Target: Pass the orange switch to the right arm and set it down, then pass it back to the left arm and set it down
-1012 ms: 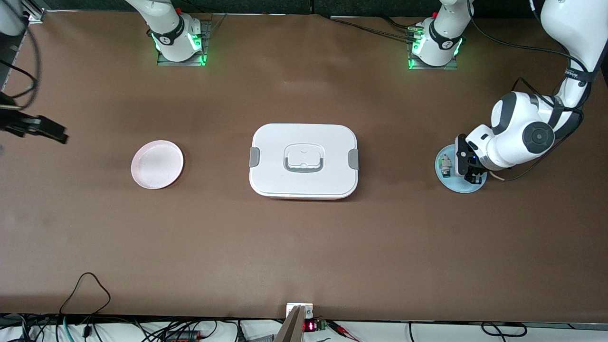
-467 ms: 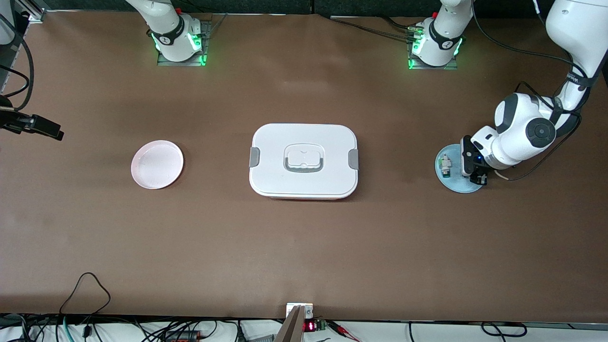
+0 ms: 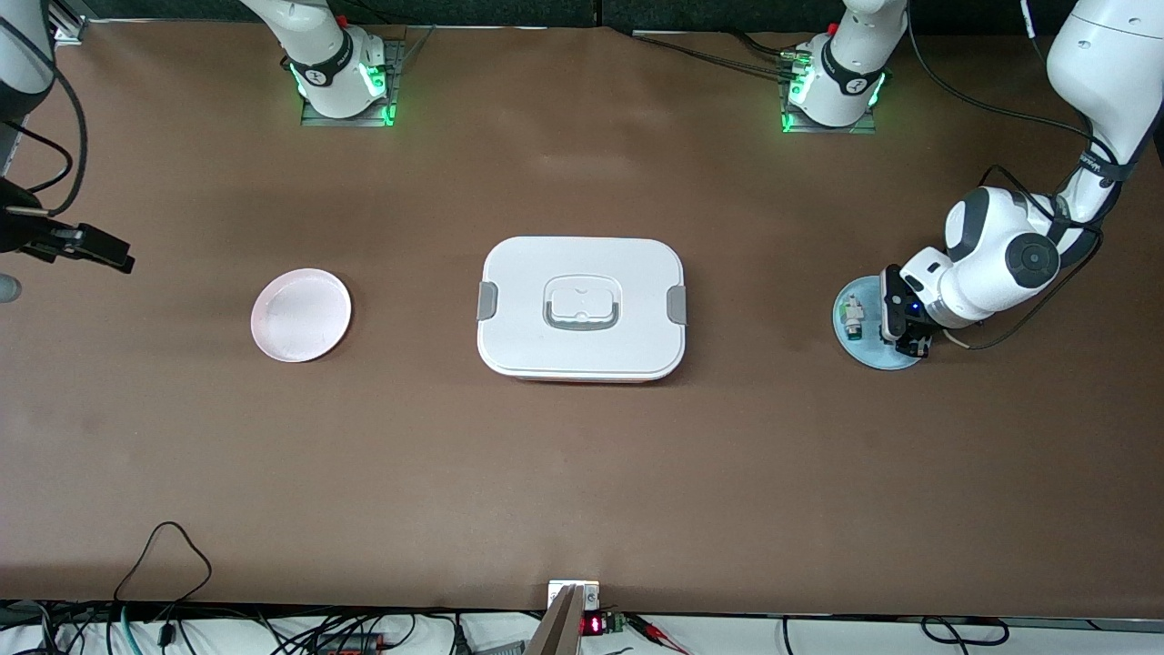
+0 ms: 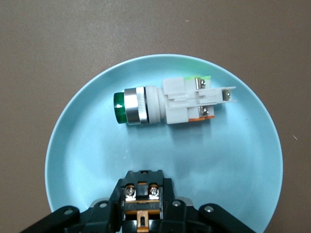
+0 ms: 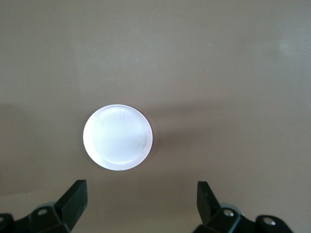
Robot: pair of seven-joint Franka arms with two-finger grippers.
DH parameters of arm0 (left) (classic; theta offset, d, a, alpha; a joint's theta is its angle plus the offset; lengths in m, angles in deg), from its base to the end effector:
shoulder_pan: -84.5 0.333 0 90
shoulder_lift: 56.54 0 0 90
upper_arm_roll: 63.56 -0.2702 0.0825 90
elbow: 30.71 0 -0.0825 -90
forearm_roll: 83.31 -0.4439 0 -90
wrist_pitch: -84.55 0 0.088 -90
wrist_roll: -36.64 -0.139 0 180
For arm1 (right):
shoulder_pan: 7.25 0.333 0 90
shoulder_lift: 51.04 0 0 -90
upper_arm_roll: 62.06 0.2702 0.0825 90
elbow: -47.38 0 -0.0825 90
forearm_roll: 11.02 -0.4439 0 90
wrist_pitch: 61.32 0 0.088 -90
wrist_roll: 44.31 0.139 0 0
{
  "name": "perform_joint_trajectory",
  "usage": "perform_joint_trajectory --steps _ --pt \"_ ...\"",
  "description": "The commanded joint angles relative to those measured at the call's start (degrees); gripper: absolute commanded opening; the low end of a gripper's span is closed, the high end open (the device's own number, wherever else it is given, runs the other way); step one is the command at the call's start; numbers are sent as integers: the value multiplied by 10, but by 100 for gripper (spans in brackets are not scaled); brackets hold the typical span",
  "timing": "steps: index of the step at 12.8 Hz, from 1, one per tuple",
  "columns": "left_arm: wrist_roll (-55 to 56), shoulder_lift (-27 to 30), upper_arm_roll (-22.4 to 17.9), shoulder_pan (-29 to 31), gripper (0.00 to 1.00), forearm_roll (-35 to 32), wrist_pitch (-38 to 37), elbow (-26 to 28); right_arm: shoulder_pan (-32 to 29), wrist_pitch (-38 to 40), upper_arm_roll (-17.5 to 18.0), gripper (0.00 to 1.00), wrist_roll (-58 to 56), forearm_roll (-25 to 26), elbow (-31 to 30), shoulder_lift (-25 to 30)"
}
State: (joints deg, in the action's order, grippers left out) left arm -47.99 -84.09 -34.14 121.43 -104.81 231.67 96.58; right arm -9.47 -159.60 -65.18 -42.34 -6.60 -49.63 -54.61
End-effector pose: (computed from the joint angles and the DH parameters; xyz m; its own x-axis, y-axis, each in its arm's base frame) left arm 0.5491 0.0350 0.0548 -0.0543 -0.9978 0.0388 -0.9977 0.0558 0.0391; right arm 0.6295 -0.0680 0.4552 0.9925 -0.1161 -0.0378 -0.1128 -0.9904 0.0805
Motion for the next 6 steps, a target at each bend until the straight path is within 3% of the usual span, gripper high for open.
perform_joint_trajectory --steps 1,2,3,6 --pt "3 -9 6 7 28 -13 8 -1 -4 -10 1 100 -17 0 -34 42" --pt "9 -11 6 8 75 -13 7 -1 -5 3 0 100 -25 0 -21 41" --pt "12 -14 6 11 100 -13 7 -1 -7 10 0 100 -30 0 -8 39" --pt "24 -6 6 12 100 -13 -2 -5 -5 13 1 100 -31 2 -2 37"
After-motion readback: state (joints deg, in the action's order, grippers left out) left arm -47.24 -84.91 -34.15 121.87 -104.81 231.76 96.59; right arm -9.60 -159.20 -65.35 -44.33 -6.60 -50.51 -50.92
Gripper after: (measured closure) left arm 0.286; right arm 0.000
